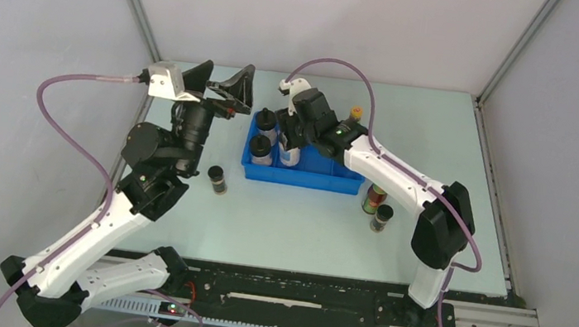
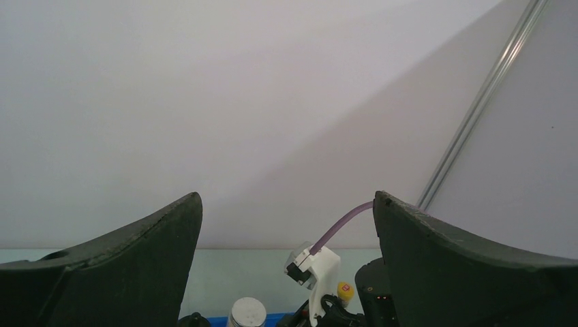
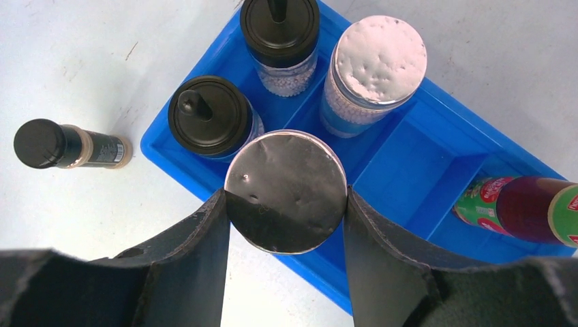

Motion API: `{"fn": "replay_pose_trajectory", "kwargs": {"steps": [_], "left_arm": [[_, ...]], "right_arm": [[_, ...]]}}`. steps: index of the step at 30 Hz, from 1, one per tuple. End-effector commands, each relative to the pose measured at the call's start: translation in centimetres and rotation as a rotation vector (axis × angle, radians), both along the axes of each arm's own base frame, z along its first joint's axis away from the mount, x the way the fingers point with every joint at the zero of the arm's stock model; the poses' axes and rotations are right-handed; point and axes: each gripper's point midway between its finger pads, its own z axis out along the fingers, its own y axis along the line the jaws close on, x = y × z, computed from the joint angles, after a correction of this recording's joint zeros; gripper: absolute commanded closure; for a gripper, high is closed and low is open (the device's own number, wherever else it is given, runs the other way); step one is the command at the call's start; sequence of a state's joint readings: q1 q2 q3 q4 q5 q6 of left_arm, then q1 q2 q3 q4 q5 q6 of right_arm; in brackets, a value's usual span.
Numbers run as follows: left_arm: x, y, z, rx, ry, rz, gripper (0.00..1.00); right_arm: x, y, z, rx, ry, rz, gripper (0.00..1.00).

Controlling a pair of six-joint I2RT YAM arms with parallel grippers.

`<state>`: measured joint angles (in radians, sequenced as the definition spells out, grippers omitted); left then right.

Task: Organize the condiment bottles
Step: Place the bottle in the storage box.

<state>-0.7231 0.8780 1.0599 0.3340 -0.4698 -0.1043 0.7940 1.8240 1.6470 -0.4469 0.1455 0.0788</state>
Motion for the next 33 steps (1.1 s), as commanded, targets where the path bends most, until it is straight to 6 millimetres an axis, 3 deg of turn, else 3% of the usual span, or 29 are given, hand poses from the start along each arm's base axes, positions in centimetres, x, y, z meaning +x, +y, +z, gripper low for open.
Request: {"fn": "replay_pose_trajectory", "kwargs": {"steps": [1,33], "left_arm": [[0.5,0.2,-0.4,0.005,-0.009,0.025,0.00],[0.9,-0.3,-0.9,0.010,-0.001,0.021,0.00]], "right_arm": [[1.7,1.5,3.7,0.118,-0.082,-0.007,1.00],[2.7,1.4,0.8,0.099,-0.035,-0.010,1.00]]}}
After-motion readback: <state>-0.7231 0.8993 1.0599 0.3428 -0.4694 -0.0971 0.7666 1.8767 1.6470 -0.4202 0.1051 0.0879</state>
